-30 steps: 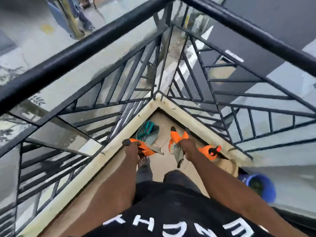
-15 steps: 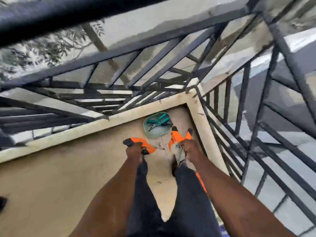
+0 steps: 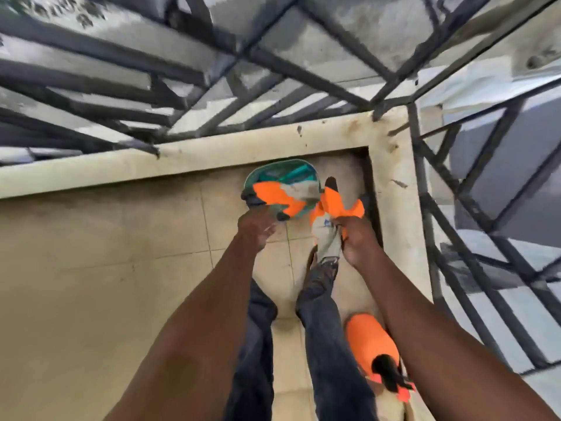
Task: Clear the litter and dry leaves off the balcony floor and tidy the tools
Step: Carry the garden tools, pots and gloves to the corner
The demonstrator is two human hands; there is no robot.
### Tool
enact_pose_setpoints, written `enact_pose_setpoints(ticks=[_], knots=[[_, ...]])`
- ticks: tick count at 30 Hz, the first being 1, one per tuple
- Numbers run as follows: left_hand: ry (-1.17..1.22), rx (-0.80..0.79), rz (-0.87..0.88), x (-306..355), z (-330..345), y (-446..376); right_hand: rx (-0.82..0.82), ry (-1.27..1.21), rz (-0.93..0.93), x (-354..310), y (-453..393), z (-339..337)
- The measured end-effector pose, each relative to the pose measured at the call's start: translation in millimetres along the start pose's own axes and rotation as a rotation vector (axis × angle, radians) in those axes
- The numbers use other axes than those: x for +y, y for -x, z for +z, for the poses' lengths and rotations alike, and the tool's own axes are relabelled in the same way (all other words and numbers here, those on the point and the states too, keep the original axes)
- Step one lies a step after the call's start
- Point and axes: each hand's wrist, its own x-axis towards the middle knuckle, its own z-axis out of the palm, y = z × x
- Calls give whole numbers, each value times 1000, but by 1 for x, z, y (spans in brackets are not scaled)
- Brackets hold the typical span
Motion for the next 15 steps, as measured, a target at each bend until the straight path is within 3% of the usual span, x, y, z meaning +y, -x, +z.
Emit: enact_pose_setpoints(ticks=[2,7,15], knots=[[-6,9,-18,-9,-14,-28,-84,-111,72,20,-29,-12],[-109,96,-30,-39,-58,-49,319,250,174,50,-55,-16],[-219,128,-4,-30,-80,-44,131,-235,116,66,-59,48]])
